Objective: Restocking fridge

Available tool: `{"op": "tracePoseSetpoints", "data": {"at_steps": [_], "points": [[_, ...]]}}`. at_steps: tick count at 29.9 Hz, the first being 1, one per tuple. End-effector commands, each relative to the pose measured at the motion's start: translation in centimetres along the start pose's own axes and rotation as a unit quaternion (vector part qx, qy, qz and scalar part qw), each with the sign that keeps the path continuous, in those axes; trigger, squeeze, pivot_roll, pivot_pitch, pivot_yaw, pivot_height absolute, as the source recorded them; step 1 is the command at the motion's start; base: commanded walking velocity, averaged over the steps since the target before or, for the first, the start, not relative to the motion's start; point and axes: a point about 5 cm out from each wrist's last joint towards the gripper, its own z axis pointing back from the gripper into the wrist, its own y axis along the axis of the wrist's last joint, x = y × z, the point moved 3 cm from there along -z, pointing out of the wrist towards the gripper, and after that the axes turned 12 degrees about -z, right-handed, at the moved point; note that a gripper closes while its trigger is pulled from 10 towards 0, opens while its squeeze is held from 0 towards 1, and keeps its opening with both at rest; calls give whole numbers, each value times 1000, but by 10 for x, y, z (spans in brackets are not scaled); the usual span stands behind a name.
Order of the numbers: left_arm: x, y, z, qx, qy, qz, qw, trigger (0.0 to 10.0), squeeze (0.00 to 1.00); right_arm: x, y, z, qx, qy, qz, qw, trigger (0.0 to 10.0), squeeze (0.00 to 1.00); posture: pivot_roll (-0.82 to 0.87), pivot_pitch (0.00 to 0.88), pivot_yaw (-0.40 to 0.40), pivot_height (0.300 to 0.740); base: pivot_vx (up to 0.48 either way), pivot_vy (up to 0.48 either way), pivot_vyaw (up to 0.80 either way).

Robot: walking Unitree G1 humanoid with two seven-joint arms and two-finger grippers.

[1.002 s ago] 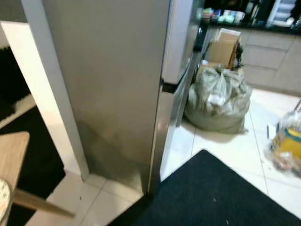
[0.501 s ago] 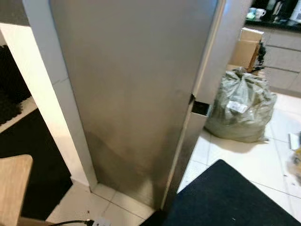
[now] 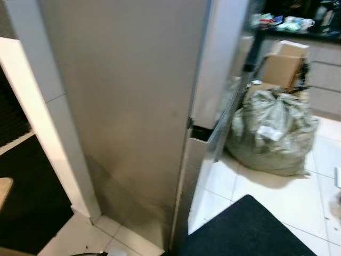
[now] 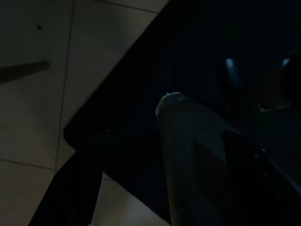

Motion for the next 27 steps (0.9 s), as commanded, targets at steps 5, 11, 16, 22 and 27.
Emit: {"op": "tracePoseSetpoints", "data": {"at_steps": [5, 11, 16, 22, 27], "points": [[7, -11, 1, -19, -12, 1, 1000, 10000, 0, 1, 2, 0, 0, -3, 6, 1000, 10000, 0, -61, 0, -6, 740, 0, -465, 0], [7, -10, 1, -18, -12, 1, 1000, 10000, 0, 1, 3, 0, -1, -1, 13, 1000, 10000, 0, -60, 0, -7, 740, 0, -465, 0], [8, -11, 1, -18, -13, 2, 1000, 10000, 0, -11, -3, 0, -11, 42, 72, 996, 10000, 0, -60, 0, -7, 740, 0, -465, 0], [6, -12, 1, -18, -6, 13, 1000, 10000, 0, -17, -9, 0, -30, 66, 105, 992, 10000, 0, -60, 0, -7, 740, 0, -350, 521], [4, -11, 1, -18, 1, 15, 1000, 10000, 0, -17, -11, 0, -33, 67, 111, 991, 10000, 0, -60, 0, -7, 740, 0, 0, 781]]}}
